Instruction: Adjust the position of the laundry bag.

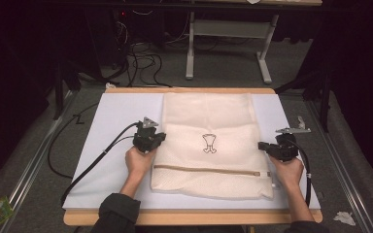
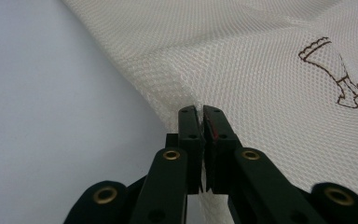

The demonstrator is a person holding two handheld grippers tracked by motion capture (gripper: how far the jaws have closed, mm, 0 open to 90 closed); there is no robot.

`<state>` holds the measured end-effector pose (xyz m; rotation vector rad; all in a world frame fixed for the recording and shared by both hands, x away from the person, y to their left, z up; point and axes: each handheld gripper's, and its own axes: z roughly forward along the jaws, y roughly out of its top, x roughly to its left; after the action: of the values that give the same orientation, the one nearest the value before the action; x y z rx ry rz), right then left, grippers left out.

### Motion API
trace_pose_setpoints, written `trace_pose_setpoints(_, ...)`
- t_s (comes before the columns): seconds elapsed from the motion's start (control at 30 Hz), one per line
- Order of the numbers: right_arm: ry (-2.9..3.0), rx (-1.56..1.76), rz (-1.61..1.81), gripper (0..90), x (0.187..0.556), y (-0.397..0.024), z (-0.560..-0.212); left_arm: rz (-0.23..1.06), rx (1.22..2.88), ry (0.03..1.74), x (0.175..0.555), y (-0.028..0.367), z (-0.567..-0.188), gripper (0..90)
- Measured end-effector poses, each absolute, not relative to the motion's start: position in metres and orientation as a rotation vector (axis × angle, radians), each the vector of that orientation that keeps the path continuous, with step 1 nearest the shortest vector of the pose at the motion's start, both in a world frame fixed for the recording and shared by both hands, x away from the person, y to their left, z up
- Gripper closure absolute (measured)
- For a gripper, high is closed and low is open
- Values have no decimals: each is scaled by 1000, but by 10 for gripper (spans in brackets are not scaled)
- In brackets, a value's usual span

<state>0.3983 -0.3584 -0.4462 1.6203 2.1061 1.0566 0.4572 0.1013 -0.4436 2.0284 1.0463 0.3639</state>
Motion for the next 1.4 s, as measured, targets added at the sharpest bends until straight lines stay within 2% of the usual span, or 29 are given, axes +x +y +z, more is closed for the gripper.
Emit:
trace_pose_setpoints(0.73, 2152, 1551, 1071, 880, 407, -324, -447, 371, 1979, 1118, 453, 138, -448, 865)
trace_pose_setpoints(1.4, 2203, 1498, 1068, 875, 414, -293, -455, 420, 2000, 1193, 453, 162, -458, 860)
